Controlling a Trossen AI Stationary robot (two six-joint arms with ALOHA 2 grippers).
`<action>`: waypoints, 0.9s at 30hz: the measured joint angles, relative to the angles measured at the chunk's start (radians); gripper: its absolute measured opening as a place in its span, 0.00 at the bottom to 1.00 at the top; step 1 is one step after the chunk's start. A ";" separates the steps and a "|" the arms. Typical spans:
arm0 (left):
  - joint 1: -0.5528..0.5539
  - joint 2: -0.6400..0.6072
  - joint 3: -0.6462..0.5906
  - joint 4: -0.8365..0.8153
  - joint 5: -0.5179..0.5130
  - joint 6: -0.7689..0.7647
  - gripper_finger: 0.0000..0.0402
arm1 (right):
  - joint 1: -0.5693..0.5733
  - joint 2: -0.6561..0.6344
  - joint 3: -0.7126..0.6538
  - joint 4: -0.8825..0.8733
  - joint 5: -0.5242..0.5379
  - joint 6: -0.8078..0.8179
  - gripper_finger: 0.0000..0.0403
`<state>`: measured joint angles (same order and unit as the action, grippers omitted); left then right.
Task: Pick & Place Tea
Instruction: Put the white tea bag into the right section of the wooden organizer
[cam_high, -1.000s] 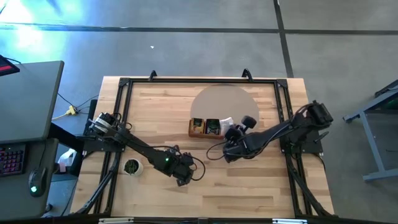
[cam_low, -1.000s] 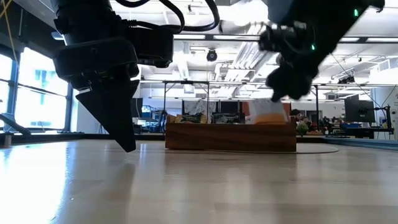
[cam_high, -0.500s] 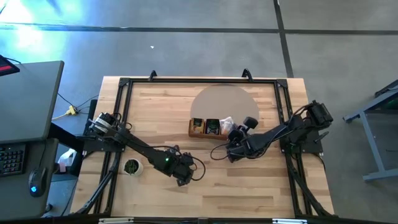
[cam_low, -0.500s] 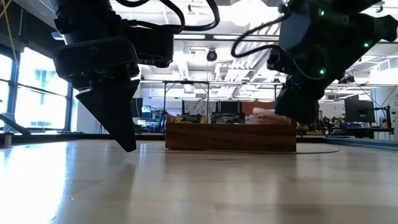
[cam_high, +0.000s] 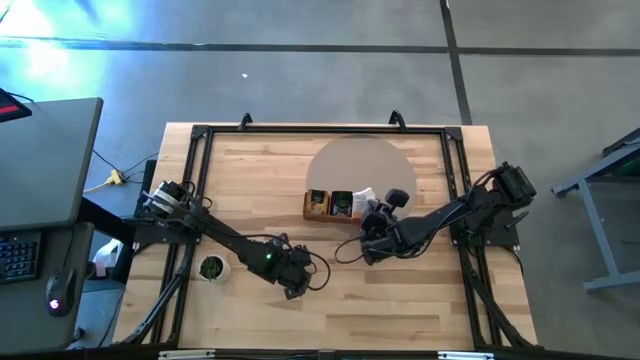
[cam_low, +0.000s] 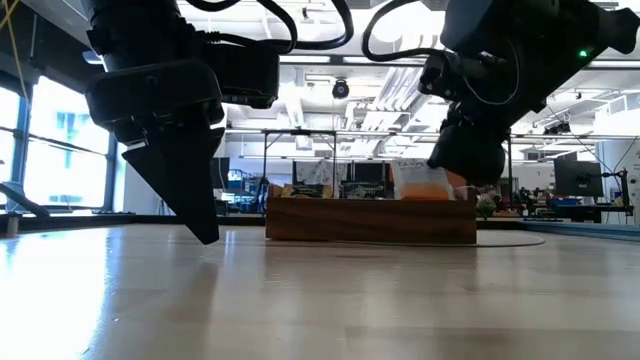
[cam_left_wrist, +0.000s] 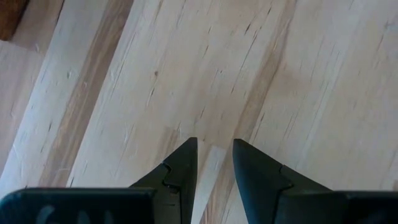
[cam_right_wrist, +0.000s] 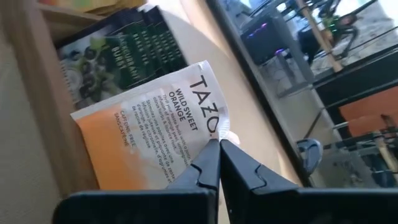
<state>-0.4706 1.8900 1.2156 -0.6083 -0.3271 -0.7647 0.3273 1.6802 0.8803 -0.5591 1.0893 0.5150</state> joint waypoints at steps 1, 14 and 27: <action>0.000 0.000 0.000 0.000 0.000 0.000 0.25 | 0.000 0.000 0.000 -0.003 0.013 0.000 0.01; 0.000 0.000 0.000 -0.001 0.001 0.000 0.25 | 0.000 0.000 0.001 -0.005 0.046 -0.050 0.01; 0.000 0.000 0.000 -0.001 0.001 0.000 0.25 | 0.002 0.000 0.001 -0.013 0.064 -0.106 0.01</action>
<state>-0.4706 1.8900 1.2156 -0.6094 -0.3256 -0.7643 0.3298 1.6798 0.8814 -0.5716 1.1534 0.4091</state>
